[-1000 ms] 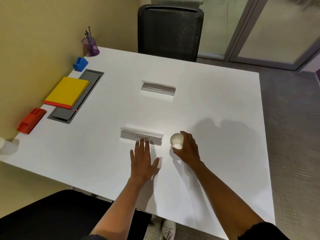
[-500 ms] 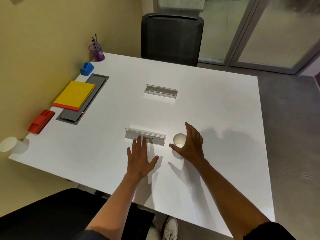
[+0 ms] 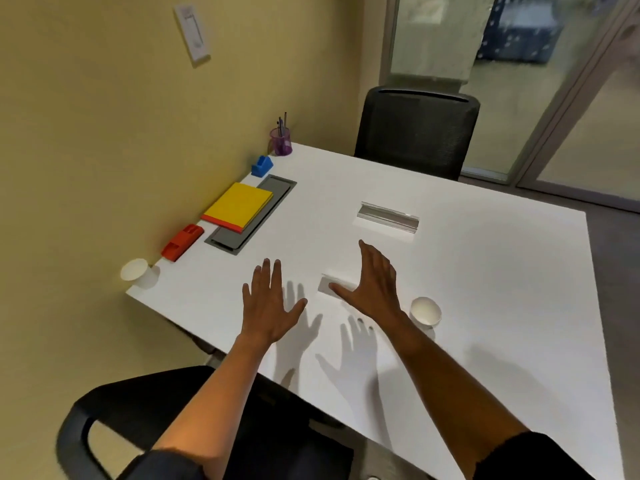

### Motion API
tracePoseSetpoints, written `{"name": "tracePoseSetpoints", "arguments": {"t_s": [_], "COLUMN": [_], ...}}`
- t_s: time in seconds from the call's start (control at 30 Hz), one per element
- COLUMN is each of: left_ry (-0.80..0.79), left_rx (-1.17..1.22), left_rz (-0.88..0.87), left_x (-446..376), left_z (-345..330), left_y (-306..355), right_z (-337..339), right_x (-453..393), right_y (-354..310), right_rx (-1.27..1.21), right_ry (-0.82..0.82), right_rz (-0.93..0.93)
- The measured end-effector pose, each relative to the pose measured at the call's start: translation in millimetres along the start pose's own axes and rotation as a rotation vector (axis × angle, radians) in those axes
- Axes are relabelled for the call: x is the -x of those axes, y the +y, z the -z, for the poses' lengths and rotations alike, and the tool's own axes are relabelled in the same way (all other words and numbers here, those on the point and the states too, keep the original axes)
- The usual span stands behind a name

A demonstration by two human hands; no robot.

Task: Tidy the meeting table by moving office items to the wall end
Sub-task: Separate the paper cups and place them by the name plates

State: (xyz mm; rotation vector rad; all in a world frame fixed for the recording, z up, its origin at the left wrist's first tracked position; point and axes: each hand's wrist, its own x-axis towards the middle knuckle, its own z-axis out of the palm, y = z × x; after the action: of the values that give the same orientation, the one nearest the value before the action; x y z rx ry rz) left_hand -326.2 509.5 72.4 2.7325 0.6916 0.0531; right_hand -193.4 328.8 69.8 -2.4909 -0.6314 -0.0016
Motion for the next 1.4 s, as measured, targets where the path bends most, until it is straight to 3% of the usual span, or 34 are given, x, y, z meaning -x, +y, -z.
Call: {"name": "tracePoseSetpoints", "arguments": {"t_s": [0.33,0.73,1.17,1.4], "left_ry": [-0.007,-0.003,-0.072,-0.086], "left_rx": [-0.062,-0.087,0.147,0.191], "left_rz": [0.065,0.065,0.204,0.21], "left_x": [-15,-46,-71,-76], "left_z": [65,99,36,16], "left_y": [-155,-366,-454,-478], "right_z": [-78,-228,-376,-418], "right_x": [-17,-42,-84,-100], "right_y": [-138,-317,-403,-418], "right_rx": [-0.009,-0.036,-0.155,-0.246], "right_ry": [-0.122,-0.278,-0.459,-0.443], "right_rz": [0.097,0.009,-0.008,-0.05]}}
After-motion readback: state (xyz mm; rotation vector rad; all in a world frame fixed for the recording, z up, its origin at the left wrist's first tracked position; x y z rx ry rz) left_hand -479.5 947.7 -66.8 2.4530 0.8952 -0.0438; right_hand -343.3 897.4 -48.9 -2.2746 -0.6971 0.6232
